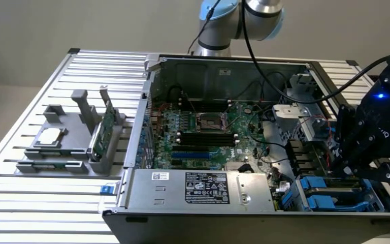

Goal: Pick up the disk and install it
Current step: 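Insert the second disk wire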

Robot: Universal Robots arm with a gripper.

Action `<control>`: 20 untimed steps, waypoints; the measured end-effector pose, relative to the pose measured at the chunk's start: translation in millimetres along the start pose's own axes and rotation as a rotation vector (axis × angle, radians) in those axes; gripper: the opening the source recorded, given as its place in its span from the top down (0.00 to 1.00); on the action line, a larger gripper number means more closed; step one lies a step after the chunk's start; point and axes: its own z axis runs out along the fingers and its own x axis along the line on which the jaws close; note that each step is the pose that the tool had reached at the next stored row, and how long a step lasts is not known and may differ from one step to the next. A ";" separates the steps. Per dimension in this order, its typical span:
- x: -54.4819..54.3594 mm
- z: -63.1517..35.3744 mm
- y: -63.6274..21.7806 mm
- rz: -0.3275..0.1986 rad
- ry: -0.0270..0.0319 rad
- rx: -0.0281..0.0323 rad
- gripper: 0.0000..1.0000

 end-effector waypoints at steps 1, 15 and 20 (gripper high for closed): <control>0.0 0.0 0.0 0.000 0.0000 -0.0005 0.84; -1.3 5.1 0.7 0.000 0.0180 -0.0004 0.84; -1.7 6.3 0.9 0.000 0.0179 -0.0020 0.84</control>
